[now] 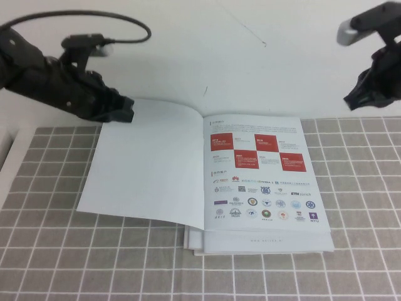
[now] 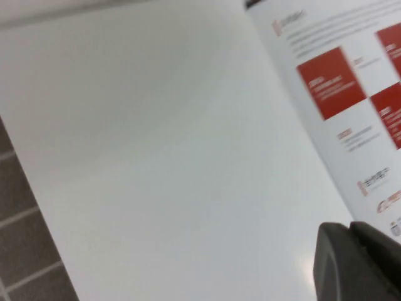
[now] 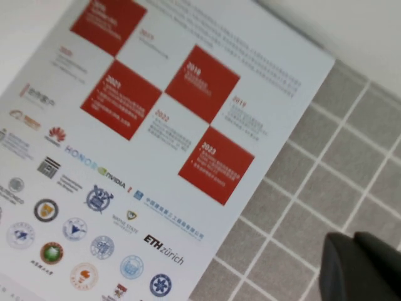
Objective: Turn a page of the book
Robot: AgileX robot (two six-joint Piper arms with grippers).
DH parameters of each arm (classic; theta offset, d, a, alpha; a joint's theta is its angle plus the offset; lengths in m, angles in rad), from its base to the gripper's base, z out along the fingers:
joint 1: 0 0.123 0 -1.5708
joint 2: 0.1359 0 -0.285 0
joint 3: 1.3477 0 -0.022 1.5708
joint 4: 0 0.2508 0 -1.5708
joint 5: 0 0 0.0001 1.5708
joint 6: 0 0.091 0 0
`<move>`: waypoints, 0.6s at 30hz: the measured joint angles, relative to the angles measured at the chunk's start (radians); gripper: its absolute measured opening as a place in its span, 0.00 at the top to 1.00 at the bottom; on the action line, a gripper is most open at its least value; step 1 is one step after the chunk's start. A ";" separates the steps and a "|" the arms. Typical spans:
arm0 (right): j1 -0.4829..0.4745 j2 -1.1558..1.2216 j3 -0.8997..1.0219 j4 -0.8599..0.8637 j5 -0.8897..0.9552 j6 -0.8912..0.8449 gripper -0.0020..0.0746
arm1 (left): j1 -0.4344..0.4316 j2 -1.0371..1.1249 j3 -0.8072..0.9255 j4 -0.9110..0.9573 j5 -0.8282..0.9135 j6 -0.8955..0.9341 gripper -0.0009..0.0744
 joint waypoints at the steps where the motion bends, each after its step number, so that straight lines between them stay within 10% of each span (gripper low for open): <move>1: 0.000 -0.036 0.000 0.000 0.005 -0.013 0.98 | 0.000 -0.028 0.000 -0.005 0.005 0.005 0.99; 18: 0.000 -0.762 0.379 0.054 -0.089 -0.098 0.98 | 0.001 -0.649 0.303 -0.044 -0.012 0.057 0.99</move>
